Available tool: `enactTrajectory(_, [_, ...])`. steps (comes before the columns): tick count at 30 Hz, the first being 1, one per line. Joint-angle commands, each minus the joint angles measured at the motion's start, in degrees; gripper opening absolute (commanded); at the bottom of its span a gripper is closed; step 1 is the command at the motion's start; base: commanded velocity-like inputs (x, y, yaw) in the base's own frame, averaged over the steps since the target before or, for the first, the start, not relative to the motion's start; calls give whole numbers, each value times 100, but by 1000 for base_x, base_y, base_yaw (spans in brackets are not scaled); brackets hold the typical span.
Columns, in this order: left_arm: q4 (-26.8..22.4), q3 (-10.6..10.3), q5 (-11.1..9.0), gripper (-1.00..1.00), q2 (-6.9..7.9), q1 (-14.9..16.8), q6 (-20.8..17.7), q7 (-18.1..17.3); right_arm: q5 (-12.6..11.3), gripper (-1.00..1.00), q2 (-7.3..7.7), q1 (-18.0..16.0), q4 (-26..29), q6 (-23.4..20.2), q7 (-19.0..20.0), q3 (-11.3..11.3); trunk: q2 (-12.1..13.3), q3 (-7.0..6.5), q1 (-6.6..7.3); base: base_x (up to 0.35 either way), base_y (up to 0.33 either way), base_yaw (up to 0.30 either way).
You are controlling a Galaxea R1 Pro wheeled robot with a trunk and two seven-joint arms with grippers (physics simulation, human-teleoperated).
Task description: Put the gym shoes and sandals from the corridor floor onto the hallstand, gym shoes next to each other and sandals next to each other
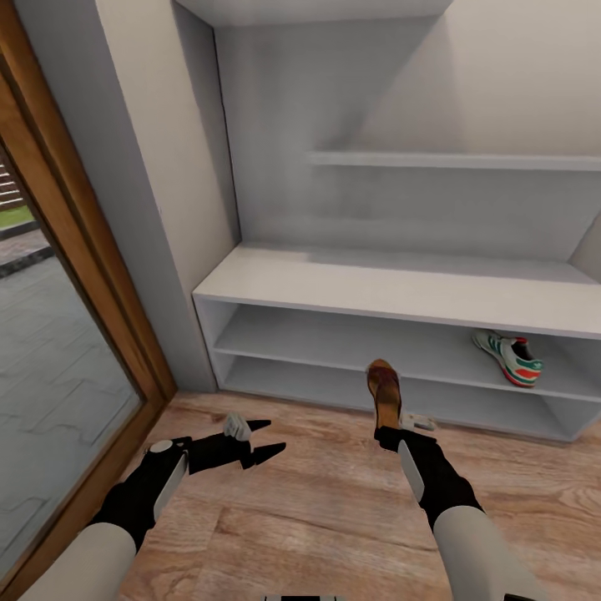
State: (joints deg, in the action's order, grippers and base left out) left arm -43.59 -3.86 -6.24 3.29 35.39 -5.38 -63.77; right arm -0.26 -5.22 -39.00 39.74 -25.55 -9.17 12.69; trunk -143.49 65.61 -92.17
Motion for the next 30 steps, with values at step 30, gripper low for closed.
enactTrajectory(30, [334, -37, -53, 100, -179, 3, -60, -11, -26, -100, -6, -2, 9, -29, -27, 5, -2, 5, -1, 242, -31, 0])
